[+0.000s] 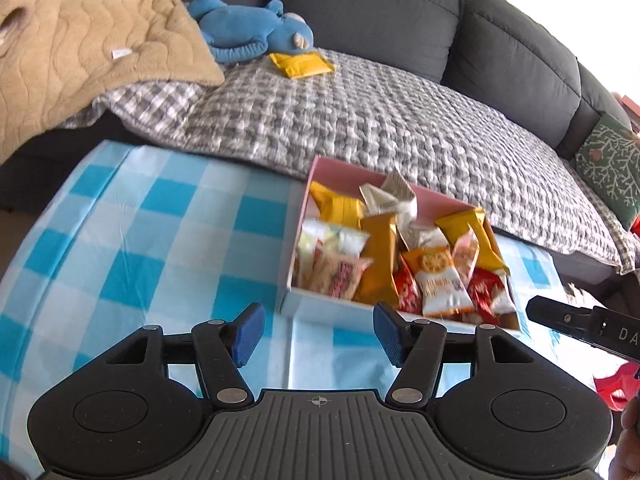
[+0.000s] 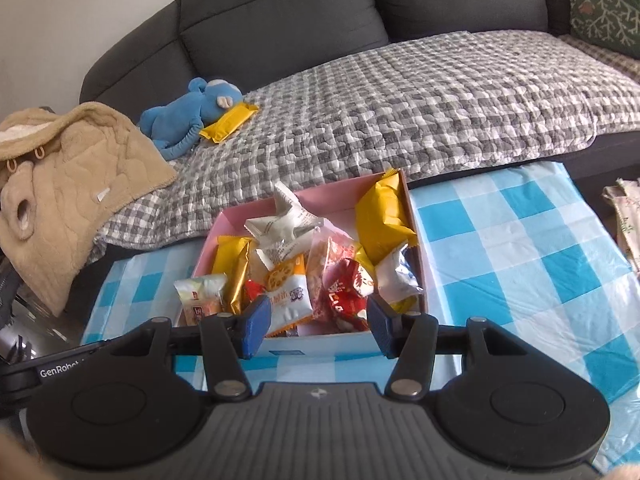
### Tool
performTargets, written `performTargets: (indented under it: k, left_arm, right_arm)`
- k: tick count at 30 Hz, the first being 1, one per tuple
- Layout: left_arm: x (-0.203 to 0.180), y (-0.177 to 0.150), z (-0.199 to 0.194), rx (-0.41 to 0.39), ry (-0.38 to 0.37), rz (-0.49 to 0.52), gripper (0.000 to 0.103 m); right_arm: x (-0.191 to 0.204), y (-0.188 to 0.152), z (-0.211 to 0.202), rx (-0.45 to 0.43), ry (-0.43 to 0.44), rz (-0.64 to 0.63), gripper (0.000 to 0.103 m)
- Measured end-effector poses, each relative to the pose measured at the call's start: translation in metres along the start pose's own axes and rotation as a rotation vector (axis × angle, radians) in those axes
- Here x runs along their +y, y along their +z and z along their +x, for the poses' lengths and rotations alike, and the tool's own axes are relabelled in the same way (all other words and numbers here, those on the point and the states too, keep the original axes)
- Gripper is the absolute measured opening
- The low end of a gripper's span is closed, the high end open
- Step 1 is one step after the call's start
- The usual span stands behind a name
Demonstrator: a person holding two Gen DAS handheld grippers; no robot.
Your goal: Organize snacks
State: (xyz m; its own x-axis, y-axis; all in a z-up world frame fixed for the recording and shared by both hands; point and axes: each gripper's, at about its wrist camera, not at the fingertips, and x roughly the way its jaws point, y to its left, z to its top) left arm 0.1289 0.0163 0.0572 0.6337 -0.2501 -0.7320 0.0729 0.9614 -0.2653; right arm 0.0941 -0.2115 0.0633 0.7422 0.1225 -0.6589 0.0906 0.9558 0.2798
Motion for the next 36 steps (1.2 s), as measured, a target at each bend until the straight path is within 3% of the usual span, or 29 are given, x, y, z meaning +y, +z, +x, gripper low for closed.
performTargets:
  k: [4, 8, 10, 12, 15, 18, 24, 27, 31, 36]
  left_arm:
    - [-0.011, -0.020, -0.006, 0.034, 0.014, 0.025, 0.066]
    - [-0.015, -0.035, -0.019, 0.037, -0.003, 0.013, 0.066]
    - [-0.018, -0.042, -0.023, 0.030, 0.005, 0.036, 0.067]
    - [-0.021, -0.048, -0.023, 0.021, 0.035, 0.073, 0.074]
    - [-0.020, -0.049, -0.022, 0.029, 0.061, 0.068, 0.074]
    - [-0.024, -0.049, -0.027, 0.011, 0.057, 0.081, 0.078]
    - [-0.023, -0.047, -0.025, 0.000, 0.116, 0.112, 0.082]
    - [-0.021, -0.046, -0.025, -0.001, 0.122, 0.097, 0.088]
    - [-0.029, -0.050, -0.026, -0.003, 0.140, 0.155, 0.090]
    - [-0.032, -0.048, -0.027, -0.011, 0.139, 0.151, 0.095]
  right_arm:
    - [0.000, -0.015, -0.022, -0.001, 0.001, 0.002, 0.051]
    - [0.007, -0.030, -0.039, -0.063, -0.118, -0.114, 0.055]
    - [0.006, -0.034, -0.045, -0.080, -0.137, -0.145, 0.059]
    - [0.004, -0.037, -0.044, -0.061, -0.122, -0.146, 0.064]
    - [0.007, -0.044, -0.034, 0.000, -0.124, -0.161, 0.065]
    - [0.010, -0.045, -0.032, 0.009, -0.122, -0.161, 0.065]
    - [0.009, -0.047, -0.028, 0.042, -0.122, -0.145, 0.072]
    - [0.006, -0.046, -0.027, 0.051, -0.133, -0.121, 0.084]
    - [0.005, -0.046, -0.031, 0.051, -0.108, -0.101, 0.096]
    - [0.009, -0.045, -0.031, 0.041, -0.100, -0.116, 0.102]
